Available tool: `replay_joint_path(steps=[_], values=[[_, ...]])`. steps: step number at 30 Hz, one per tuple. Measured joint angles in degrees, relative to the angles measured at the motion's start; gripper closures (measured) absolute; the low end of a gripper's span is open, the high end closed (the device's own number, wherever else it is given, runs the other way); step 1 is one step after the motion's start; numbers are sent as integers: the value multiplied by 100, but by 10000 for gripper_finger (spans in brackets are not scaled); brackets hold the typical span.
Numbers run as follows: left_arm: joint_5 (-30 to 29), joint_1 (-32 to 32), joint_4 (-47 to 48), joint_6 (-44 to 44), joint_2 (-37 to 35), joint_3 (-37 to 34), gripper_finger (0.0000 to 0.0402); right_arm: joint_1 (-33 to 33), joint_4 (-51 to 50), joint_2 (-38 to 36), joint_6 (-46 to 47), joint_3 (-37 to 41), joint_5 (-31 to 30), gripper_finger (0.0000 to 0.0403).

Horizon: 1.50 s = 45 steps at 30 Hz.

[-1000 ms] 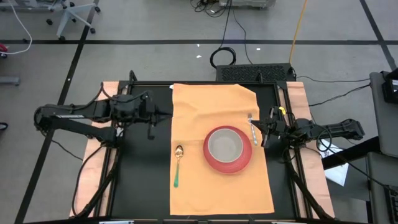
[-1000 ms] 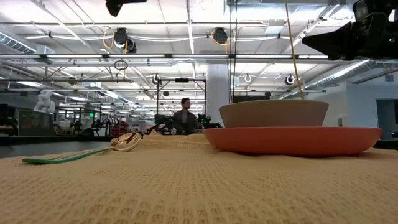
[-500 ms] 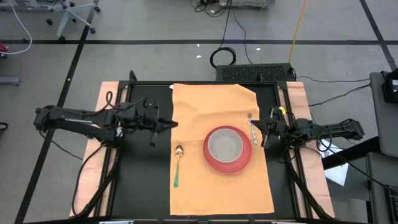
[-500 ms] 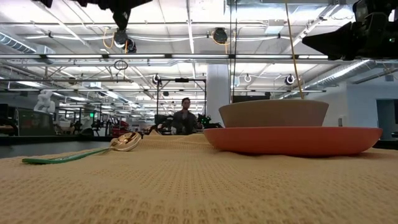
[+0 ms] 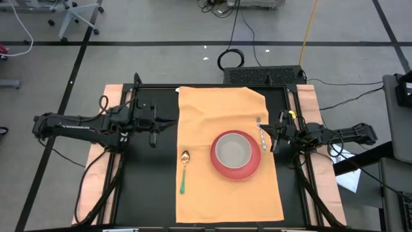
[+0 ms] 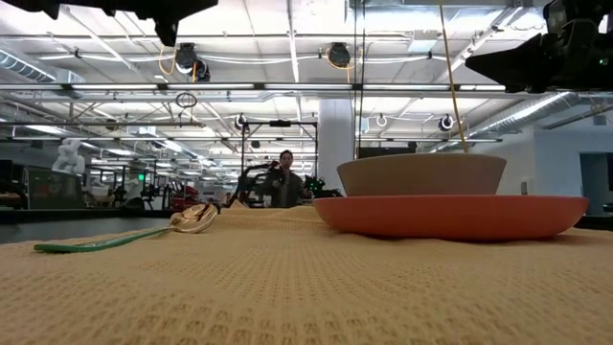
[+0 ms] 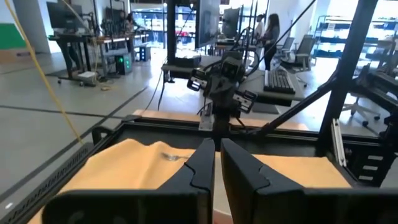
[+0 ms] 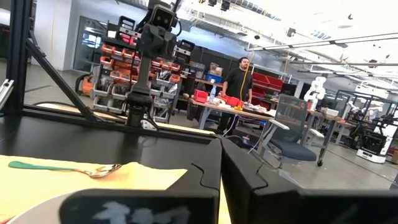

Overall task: Set table place
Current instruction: Put the fork to the right of the plate on the napkin

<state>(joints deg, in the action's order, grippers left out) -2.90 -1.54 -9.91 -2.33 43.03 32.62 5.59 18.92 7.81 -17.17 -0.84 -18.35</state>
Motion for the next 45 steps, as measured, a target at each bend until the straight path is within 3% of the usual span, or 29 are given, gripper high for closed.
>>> replay_joint_path(steps=[14, 24, 28, 37, 43, 45], values=[[-11, 1, 243, 161, 2, -2, 371, -1, 1, 0, 66, 2, 39, 403], [391, 4, 562, 69, 1, -2, 371, 0, 1, 0, 68, 0, 42, 403], [141, 4, 834, 64, -11, -2, 371, 0, 2, 0, 148, 0, 43, 403], [-768, 4, 1493, 49, -848, -4, 371, -1, 4, 0, 151, 2, 44, 403], [-796, 32, 2084, -44, -1360, -4, 371, 1, 2, 0, 151, 2, 44, 403], [-494, 86, 2111, -14, -1446, -4, 371, 0, 3, -2, 151, 1, 44, 403]])
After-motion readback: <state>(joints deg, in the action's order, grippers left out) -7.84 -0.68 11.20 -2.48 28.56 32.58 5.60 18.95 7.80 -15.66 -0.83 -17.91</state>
